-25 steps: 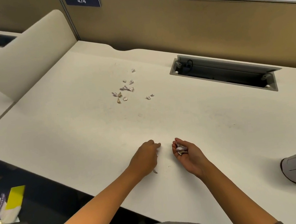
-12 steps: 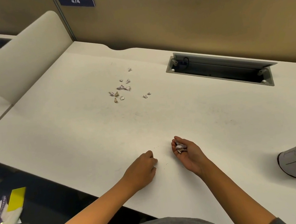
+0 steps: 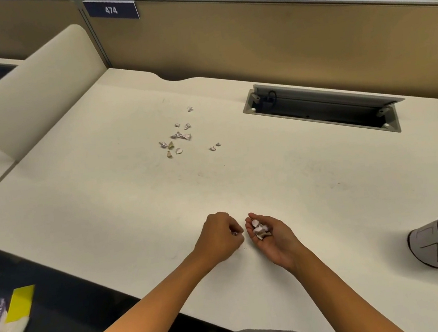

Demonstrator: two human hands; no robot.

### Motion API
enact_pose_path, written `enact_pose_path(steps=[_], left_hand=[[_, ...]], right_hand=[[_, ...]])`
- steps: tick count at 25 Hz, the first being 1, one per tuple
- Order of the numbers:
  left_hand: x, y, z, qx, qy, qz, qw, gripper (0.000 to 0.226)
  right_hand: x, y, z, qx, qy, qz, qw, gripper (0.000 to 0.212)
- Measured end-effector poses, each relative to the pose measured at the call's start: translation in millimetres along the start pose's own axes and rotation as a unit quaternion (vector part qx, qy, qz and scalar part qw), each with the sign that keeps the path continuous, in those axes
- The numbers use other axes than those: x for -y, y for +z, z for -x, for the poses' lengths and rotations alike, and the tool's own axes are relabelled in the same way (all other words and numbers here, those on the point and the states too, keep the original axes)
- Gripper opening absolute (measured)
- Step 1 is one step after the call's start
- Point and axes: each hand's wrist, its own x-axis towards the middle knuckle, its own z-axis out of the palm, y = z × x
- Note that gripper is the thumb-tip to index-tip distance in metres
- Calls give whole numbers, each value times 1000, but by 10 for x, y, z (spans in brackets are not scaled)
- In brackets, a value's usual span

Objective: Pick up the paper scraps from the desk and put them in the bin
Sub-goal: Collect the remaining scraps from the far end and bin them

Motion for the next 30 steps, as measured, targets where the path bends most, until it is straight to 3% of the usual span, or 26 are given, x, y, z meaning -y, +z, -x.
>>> enact_pose_path(steps=[6, 12, 15, 21, 24, 27, 30], left_hand=[[-425, 111, -67, 40, 44, 79, 995, 11], [-563, 51, -252, 35, -22, 205, 978, 32], [-530, 65, -399, 7, -20, 145, 989, 35], [-514, 397, -740, 70, -17, 46, 996, 42], [-597, 527, -879, 106, -21, 11, 994, 61], [-672, 621, -933, 160, -25, -9, 987, 95], [-630, 634, -957, 192, -2, -59, 980, 118]], right_hand=[[64, -63, 61, 22, 6, -18, 1000, 31], [218, -169, 138, 26, 23, -133, 991, 28], [314, -268, 207, 4, -4, -124, 992, 31], [543, -555, 382, -47, -52, -173, 982, 22], [730, -702, 531, -44, -77, -200, 976, 20], [994, -843, 767, -26, -114, -222, 968, 20], [1345, -1014, 1076, -16, -188, -230, 955, 20]])
